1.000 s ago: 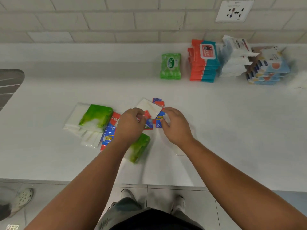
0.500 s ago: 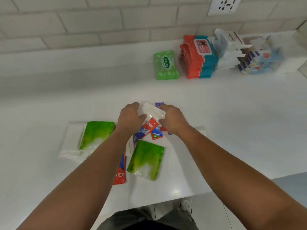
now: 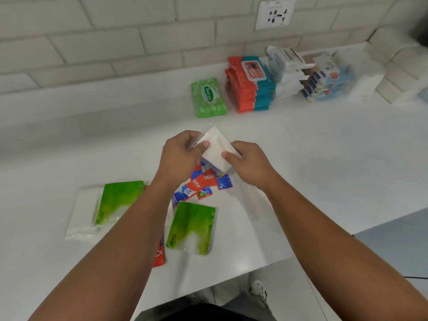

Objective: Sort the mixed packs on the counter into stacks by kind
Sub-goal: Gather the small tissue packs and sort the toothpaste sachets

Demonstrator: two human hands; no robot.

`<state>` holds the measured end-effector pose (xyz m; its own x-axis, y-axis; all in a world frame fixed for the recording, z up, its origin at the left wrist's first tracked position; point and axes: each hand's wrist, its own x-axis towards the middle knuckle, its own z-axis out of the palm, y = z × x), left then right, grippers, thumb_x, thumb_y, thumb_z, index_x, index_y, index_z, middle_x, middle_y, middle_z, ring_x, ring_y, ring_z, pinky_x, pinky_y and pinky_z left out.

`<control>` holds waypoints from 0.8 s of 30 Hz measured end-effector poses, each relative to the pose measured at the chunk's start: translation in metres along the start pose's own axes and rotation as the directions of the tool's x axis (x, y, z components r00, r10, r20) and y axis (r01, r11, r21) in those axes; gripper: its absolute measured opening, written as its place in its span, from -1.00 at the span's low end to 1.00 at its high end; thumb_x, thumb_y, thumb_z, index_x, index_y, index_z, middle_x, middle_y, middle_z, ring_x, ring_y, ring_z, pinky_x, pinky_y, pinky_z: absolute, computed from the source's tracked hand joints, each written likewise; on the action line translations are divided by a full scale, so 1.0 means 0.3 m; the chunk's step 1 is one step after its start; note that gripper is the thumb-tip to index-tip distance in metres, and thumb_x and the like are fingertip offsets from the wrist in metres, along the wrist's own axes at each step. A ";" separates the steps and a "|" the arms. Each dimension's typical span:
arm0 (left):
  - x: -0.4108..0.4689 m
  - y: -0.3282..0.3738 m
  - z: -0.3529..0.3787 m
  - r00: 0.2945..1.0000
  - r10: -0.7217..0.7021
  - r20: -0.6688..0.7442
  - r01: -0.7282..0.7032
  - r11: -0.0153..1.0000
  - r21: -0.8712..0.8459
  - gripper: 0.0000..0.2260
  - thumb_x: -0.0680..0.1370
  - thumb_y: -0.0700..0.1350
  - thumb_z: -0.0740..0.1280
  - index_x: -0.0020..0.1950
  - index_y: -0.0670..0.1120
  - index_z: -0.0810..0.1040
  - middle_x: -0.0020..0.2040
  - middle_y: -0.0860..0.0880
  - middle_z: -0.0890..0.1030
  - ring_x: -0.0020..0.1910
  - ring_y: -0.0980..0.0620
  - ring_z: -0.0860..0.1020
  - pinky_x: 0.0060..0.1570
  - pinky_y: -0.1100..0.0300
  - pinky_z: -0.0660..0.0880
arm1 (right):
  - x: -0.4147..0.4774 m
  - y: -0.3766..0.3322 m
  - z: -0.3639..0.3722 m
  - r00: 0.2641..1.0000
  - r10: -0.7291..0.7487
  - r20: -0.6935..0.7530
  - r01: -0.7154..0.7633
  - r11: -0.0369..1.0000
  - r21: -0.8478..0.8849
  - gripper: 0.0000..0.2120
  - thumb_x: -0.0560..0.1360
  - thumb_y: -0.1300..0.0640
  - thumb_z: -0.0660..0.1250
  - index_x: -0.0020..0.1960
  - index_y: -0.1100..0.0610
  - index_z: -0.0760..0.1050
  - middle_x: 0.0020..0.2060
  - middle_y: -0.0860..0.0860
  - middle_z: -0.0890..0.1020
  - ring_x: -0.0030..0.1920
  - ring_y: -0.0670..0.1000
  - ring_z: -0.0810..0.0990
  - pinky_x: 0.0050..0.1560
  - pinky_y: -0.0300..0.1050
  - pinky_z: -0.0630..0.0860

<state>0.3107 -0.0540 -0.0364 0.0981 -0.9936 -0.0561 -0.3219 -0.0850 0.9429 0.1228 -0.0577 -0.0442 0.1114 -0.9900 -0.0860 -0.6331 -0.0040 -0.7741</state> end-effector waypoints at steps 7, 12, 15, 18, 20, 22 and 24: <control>-0.082 0.050 0.187 0.964 -0.234 0.128 0.260 0.934 -0.245 -0.81 0.55 -0.17 0.47 -0.02 -0.30 0.58 -0.27 -0.12 0.63 -0.36 0.00 0.54 -0.29 0.20 0.57 | -0.112 0.134 -0.134 0.978 0.207 0.025 -0.197 0.875 0.443 -0.74 0.60 0.13 0.26 -0.06 0.34 0.56 -0.23 0.17 0.58 -0.21 0.09 0.56 -0.02 0.21 0.61; -0.146 0.016 0.303 0.942 -0.309 0.132 0.330 0.922 -0.202 -0.87 0.56 -0.22 0.45 -0.15 -0.24 0.58 -0.34 -0.12 0.59 -0.41 0.02 0.54 -0.34 0.25 0.61 | -0.183 0.240 -0.188 0.974 0.226 -0.013 -0.217 0.948 0.232 -0.95 0.49 0.17 0.41 -0.07 0.14 0.62 -0.25 0.06 0.60 -0.27 -0.05 0.52 -0.15 -0.09 0.52; -0.183 -0.016 0.343 0.919 -0.367 0.142 0.386 0.911 -0.144 -0.87 0.56 -0.24 0.45 -0.15 -0.25 0.58 -0.37 -0.13 0.57 -0.43 0.00 0.51 -0.36 0.22 0.58 | -0.218 0.288 -0.204 0.969 0.246 -0.018 -0.241 0.959 0.146 -0.96 0.46 0.16 0.45 -0.09 0.10 0.62 -0.31 -0.07 0.56 -0.30 -0.11 0.51 -0.19 -0.27 0.42; -0.210 -0.038 0.372 0.899 -0.416 0.136 0.432 0.894 -0.119 -0.88 0.54 -0.25 0.47 -0.14 -0.24 0.58 -0.38 -0.16 0.56 -0.42 -0.04 0.50 -0.38 0.18 0.56 | -0.248 0.316 -0.208 0.968 0.251 0.024 -0.252 0.964 0.089 -0.94 0.45 0.19 0.47 -0.14 0.08 0.61 -0.31 -0.06 0.60 -0.28 -0.08 0.57 -0.21 -0.29 0.43; -0.218 -0.053 0.389 0.892 -0.436 0.118 0.446 0.891 -0.087 -0.88 0.52 -0.23 0.49 -0.15 -0.23 0.60 -0.38 -0.16 0.57 -0.41 -0.05 0.51 -0.35 0.15 0.56 | -0.260 0.330 -0.206 0.962 0.268 0.060 -0.271 0.960 0.071 -0.91 0.44 0.19 0.49 -0.16 0.07 0.59 -0.29 -0.04 0.61 -0.26 -0.05 0.60 -0.27 -0.31 0.43; -0.223 -0.070 0.403 0.892 -0.442 0.101 0.447 0.893 -0.043 -0.86 0.51 -0.20 0.52 -0.14 -0.24 0.60 -0.38 -0.17 0.60 -0.39 -0.08 0.53 -0.28 0.04 0.61 | -0.267 0.346 -0.204 0.960 0.271 0.067 -0.273 0.962 0.024 -0.92 0.44 0.18 0.49 -0.14 0.09 0.59 -0.29 -0.06 0.60 -0.25 -0.08 0.58 -0.30 -0.34 0.41; -0.229 -0.085 0.419 0.892 -0.444 0.086 0.445 0.895 0.006 -0.83 0.50 -0.15 0.53 -0.13 -0.23 0.60 -0.38 -0.16 0.63 -0.38 -0.09 0.56 -0.15 -0.12 0.65 | -0.273 0.361 -0.200 0.963 0.265 0.059 -0.264 0.964 -0.022 -0.90 0.44 0.15 0.50 -0.10 0.11 0.59 -0.28 -0.08 0.60 -0.24 -0.09 0.57 -0.30 -0.36 0.41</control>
<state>0.1938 0.0071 -0.0978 0.1499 -0.8549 -0.4967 -0.2499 -0.5188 0.8175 -0.0007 0.0144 -0.0834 -0.0153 -0.9457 -0.3246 -0.6569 0.2542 -0.7098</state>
